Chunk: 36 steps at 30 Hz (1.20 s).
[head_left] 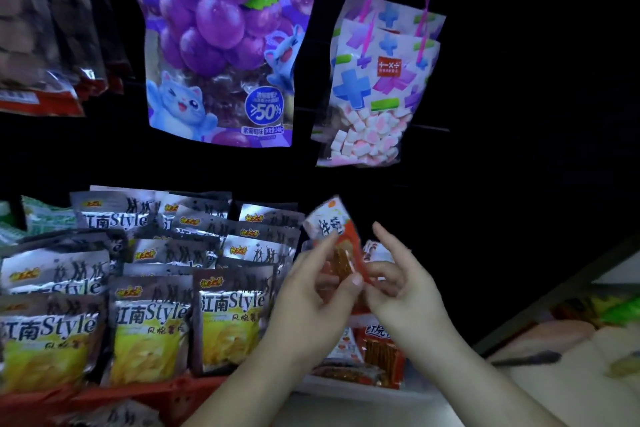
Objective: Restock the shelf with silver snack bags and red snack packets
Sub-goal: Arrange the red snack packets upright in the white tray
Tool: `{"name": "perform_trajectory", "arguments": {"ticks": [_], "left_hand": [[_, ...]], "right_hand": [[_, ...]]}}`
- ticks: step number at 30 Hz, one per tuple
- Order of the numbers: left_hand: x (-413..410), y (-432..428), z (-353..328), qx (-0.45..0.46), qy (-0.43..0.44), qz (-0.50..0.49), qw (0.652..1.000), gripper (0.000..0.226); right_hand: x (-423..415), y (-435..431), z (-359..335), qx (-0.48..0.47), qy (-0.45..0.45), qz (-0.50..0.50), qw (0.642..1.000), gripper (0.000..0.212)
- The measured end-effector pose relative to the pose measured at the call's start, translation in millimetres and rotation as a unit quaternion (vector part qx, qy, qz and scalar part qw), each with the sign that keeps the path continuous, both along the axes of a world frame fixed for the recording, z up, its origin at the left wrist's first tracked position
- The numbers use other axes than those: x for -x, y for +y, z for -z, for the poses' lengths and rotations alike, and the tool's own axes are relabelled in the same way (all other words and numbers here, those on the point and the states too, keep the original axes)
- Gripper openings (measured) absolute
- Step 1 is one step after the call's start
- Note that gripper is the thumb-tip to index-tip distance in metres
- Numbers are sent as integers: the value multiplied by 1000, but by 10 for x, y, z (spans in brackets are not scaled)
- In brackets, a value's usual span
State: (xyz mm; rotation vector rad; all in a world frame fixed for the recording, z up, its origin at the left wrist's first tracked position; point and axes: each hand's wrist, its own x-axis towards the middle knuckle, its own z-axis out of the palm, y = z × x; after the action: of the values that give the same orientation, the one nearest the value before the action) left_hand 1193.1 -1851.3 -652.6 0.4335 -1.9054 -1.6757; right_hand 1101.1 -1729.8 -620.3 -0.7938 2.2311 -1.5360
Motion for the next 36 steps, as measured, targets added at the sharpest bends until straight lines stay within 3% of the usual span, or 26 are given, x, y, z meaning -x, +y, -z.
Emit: {"name": "perform_trajectory", "arguments": {"ticks": [2, 4, 7, 10, 15, 19, 22, 24, 26, 28, 30, 33, 36], "left_hand": [[30, 52, -26, -106, 12, 48, 993, 63], [36, 25, 8, -152, 26, 34, 987, 67], [20, -63, 56, -146, 21, 13, 989, 81], [-1, -81, 96, -148, 2, 25, 989, 86], [-7, -71, 166, -148, -53, 30, 987, 65], [-21, -83, 157, -148, -35, 17, 988, 61], [-22, -67, 157, -142, -20, 21, 989, 63], [-25, -53, 160, -86, -23, 13, 996, 64], [-44, -62, 170, 56, -30, 6, 998, 72], [-56, -22, 172, 242, -54, 3, 969, 84], [-61, 75, 210, 345, -60, 14, 937, 90], [-10, 114, 350, 400, -41, 28, 915, 70], [21, 48, 442, 375, -54, 98, 920, 46]], "right_hand": [[-24, 20, -44, -3, -40, -31, 999, 66], [-19, 23, -71, -11, -74, -42, 996, 61], [39, 0, -25, -2, -26, 36, 999, 64], [71, 14, 55, -2, -39, 39, 998, 69], [142, 57, 128, -24, -7, 13, 1000, 66], [177, 58, 139, -46, 36, 16, 998, 49], [194, 65, 177, -64, 32, 9, 997, 48], [225, 92, 186, -66, 49, 28, 996, 43], [218, 104, 126, -37, 58, 40, 997, 37], [190, 95, 66, 32, -21, 26, 999, 41], [152, 70, 8, 89, -119, 13, 989, 46], [209, 77, 55, 77, -115, 46, 989, 40], [377, 121, 225, 33, -83, 79, 993, 36]]}}
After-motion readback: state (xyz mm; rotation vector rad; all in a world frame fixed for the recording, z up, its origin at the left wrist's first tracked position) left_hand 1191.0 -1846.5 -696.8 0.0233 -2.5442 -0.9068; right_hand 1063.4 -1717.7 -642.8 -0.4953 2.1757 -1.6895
